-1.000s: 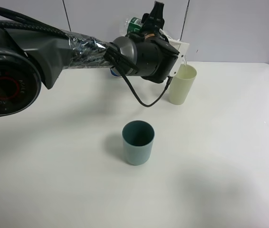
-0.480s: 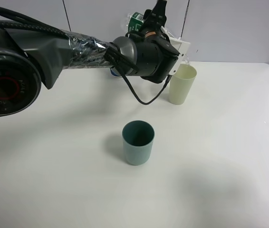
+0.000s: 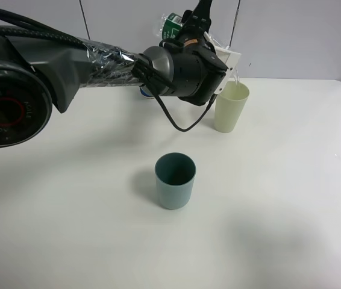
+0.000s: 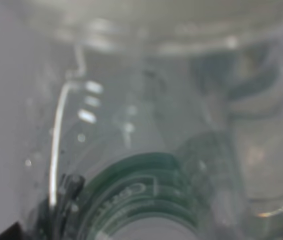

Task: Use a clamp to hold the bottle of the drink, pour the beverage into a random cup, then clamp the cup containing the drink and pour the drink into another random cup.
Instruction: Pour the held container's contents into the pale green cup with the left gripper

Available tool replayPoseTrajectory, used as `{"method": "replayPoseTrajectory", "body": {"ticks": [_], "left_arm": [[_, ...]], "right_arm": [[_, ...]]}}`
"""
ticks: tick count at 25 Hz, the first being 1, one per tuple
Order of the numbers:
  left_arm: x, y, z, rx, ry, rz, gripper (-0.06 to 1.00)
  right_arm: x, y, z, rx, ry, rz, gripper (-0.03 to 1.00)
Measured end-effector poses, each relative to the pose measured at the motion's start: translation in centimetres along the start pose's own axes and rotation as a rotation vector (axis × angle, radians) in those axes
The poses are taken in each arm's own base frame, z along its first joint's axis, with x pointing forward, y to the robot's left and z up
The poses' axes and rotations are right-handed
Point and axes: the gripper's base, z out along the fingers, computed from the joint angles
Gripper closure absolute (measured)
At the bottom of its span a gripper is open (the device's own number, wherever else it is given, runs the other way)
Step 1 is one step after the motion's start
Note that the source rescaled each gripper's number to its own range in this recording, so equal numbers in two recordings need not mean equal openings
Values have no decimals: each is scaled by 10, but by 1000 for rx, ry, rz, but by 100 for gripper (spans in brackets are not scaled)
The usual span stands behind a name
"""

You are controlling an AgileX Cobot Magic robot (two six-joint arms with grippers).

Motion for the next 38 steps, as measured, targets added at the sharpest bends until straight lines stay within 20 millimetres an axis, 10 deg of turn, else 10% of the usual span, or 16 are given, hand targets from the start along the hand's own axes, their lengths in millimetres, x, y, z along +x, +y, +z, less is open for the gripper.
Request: {"method": "replayPoseTrajectory", "body": {"ticks": [38], "left_arm": [[-3,17,-2,-190,-19,110,89]], "right_arm": [[0,0,0,0,0,0,-2]]}}
